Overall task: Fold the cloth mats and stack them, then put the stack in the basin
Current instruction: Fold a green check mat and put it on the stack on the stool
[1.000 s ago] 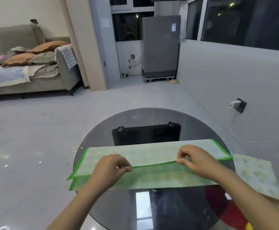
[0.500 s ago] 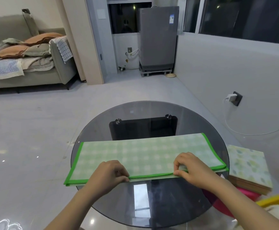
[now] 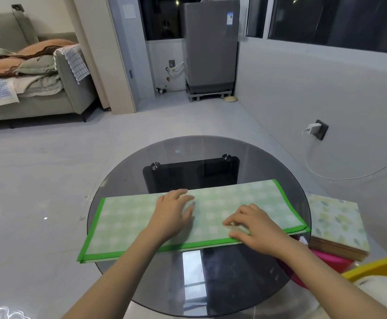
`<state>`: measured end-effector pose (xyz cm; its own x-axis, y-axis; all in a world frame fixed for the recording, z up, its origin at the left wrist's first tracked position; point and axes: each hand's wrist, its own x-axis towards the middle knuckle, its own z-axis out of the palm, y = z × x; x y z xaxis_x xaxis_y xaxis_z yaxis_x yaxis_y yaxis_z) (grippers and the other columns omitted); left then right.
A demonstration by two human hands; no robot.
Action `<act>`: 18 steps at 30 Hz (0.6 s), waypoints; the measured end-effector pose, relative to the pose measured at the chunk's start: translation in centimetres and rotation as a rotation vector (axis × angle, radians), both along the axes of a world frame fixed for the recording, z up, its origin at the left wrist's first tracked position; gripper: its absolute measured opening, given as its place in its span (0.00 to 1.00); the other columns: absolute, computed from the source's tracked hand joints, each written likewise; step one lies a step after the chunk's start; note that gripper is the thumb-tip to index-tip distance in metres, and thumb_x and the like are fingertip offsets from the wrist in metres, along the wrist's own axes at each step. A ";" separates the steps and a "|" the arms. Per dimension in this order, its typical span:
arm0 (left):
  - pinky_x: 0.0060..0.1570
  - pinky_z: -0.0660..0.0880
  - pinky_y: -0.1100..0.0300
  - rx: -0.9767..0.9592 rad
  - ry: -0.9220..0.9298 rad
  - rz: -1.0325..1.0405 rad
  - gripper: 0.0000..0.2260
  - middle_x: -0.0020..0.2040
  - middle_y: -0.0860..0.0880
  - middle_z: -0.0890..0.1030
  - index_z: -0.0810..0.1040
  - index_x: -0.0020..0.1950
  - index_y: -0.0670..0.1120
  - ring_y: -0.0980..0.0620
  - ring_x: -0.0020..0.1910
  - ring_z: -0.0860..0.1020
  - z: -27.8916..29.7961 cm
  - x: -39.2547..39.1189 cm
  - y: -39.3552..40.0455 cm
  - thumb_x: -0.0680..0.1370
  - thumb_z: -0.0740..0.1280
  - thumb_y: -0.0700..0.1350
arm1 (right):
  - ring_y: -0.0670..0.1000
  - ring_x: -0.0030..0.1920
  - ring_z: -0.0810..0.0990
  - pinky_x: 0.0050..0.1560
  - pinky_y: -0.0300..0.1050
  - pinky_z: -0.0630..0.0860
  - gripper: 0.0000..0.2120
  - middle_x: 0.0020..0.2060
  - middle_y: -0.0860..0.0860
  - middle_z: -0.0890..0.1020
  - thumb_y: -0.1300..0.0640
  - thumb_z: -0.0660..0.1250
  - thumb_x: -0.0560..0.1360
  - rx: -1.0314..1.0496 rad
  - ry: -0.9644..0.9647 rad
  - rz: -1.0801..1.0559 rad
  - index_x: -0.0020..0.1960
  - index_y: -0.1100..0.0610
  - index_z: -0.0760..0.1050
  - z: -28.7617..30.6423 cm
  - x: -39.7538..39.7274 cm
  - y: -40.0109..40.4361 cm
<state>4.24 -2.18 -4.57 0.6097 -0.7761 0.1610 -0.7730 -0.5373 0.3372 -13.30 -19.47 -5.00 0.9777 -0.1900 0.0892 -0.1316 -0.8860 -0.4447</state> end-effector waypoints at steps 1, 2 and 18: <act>0.70 0.53 0.55 0.044 -0.003 0.012 0.19 0.74 0.49 0.64 0.69 0.71 0.51 0.50 0.74 0.59 -0.2 0.1 -1.0 0.81 0.56 0.52 | 0.42 0.49 0.65 0.56 0.38 0.62 0.13 0.43 0.36 0.67 0.46 0.65 0.75 -0.003 0.002 -0.004 0.59 0.44 0.76 0.0 0.1 0.0; 0.73 0.49 0.54 0.085 0.008 0.021 0.21 0.77 0.48 0.58 0.62 0.75 0.50 0.50 0.76 0.54 -0.4 0.0 -1.9 0.82 0.54 0.51 | 0.42 0.50 0.65 0.56 0.38 0.63 0.13 0.43 0.37 0.67 0.46 0.65 0.75 -0.004 0.002 -0.010 0.59 0.44 0.76 0.0 0.1 0.0; 0.75 0.38 0.50 0.236 -0.037 0.078 0.24 0.78 0.54 0.44 0.44 0.78 0.54 0.55 0.77 0.41 -2.6 -0.1 -3.0 0.82 0.41 0.53 | 0.48 0.77 0.46 0.75 0.46 0.42 0.23 0.77 0.49 0.51 0.51 0.44 0.83 -0.129 0.142 -0.146 0.77 0.53 0.49 -0.8 9.7 1.6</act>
<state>4.13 -5.16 -7.14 0.6662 -0.7458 0.0040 -0.7357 -0.6563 0.1671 -3.59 -17.89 -5.83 0.9453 -0.3260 -0.0147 -0.3154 -0.9014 -0.2967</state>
